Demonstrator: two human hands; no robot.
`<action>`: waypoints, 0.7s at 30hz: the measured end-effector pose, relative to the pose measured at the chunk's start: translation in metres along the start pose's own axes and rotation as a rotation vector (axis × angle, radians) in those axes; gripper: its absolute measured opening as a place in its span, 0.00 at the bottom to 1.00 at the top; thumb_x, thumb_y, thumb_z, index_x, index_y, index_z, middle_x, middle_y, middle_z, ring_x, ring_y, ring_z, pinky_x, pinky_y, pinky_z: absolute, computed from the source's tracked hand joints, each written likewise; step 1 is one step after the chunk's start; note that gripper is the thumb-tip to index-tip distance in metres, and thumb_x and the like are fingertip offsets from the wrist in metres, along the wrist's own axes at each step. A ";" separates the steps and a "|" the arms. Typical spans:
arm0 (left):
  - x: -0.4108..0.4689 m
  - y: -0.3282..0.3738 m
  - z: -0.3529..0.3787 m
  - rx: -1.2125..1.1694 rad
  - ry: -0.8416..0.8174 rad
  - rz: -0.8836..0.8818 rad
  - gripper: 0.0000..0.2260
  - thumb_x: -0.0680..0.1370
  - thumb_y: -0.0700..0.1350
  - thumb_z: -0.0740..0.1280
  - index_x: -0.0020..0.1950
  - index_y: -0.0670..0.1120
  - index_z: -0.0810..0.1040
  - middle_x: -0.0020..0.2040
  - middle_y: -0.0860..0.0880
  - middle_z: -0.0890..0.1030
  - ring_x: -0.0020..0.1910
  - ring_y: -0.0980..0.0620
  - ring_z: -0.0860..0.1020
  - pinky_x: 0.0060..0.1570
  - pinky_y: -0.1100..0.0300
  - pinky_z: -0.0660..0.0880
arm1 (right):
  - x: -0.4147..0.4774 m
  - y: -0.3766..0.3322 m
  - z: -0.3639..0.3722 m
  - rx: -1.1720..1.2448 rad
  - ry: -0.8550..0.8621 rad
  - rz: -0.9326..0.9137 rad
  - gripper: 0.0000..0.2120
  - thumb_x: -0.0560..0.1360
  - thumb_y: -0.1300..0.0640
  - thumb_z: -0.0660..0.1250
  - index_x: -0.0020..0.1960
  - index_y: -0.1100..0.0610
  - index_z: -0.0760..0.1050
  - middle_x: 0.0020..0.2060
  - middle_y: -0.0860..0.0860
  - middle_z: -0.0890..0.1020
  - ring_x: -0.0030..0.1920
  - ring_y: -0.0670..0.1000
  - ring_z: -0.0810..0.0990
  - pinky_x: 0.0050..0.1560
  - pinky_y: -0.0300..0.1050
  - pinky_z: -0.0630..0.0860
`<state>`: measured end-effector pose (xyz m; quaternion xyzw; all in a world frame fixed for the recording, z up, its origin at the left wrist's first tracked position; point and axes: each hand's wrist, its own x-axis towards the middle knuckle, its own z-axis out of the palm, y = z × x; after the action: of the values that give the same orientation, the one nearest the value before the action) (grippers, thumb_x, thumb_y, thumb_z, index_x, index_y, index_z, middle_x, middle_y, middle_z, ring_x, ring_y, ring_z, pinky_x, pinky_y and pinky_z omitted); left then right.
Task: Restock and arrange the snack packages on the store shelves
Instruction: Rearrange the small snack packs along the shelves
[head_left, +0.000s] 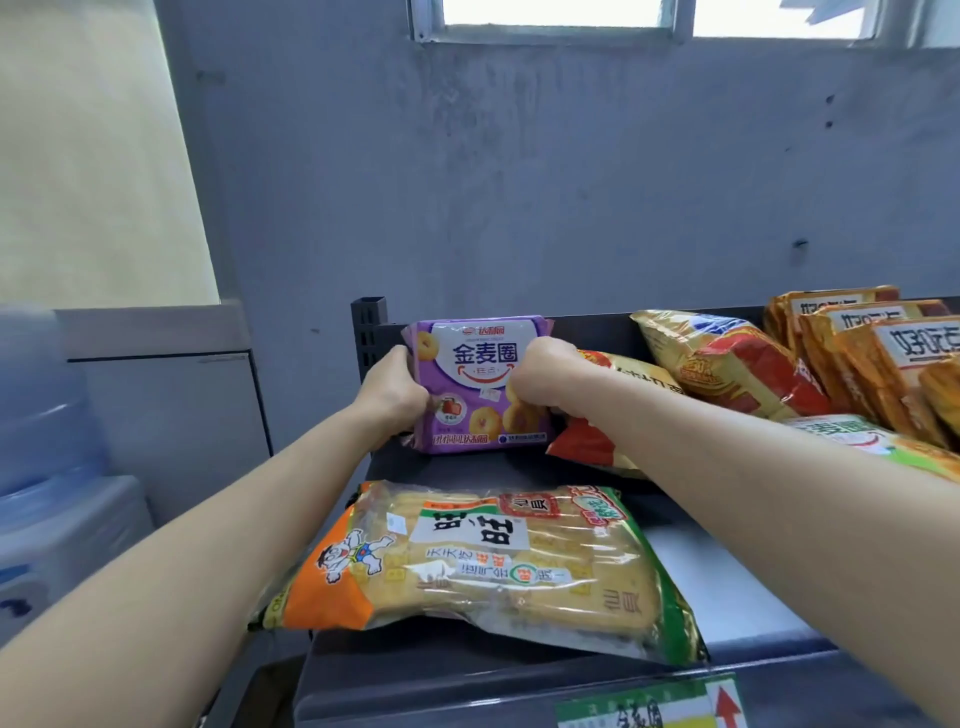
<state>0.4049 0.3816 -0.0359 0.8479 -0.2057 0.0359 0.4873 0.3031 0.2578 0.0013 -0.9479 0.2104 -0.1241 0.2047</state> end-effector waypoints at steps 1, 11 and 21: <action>-0.001 0.002 0.000 0.018 -0.025 0.008 0.16 0.74 0.37 0.69 0.58 0.45 0.68 0.59 0.44 0.77 0.58 0.45 0.77 0.55 0.45 0.78 | 0.006 0.003 -0.002 0.024 0.014 0.028 0.16 0.79 0.63 0.57 0.66 0.63 0.70 0.62 0.58 0.75 0.61 0.57 0.75 0.56 0.45 0.74; -0.009 0.005 -0.001 -0.035 -0.154 0.039 0.13 0.76 0.37 0.67 0.56 0.46 0.68 0.47 0.51 0.75 0.52 0.50 0.77 0.45 0.53 0.79 | 0.022 0.013 0.009 0.141 0.143 0.081 0.22 0.76 0.59 0.66 0.67 0.63 0.66 0.60 0.58 0.74 0.52 0.53 0.77 0.36 0.39 0.72; -0.028 0.022 -0.018 0.079 -0.126 0.013 0.11 0.77 0.37 0.67 0.58 0.40 0.71 0.53 0.43 0.78 0.51 0.48 0.78 0.48 0.51 0.80 | -0.001 0.004 -0.008 0.345 0.244 -0.024 0.22 0.76 0.61 0.64 0.67 0.64 0.63 0.63 0.59 0.72 0.61 0.58 0.74 0.57 0.47 0.76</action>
<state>0.3729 0.3955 -0.0163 0.8657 -0.2399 -0.0062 0.4393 0.2979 0.2525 0.0065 -0.8791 0.1981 -0.2746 0.3355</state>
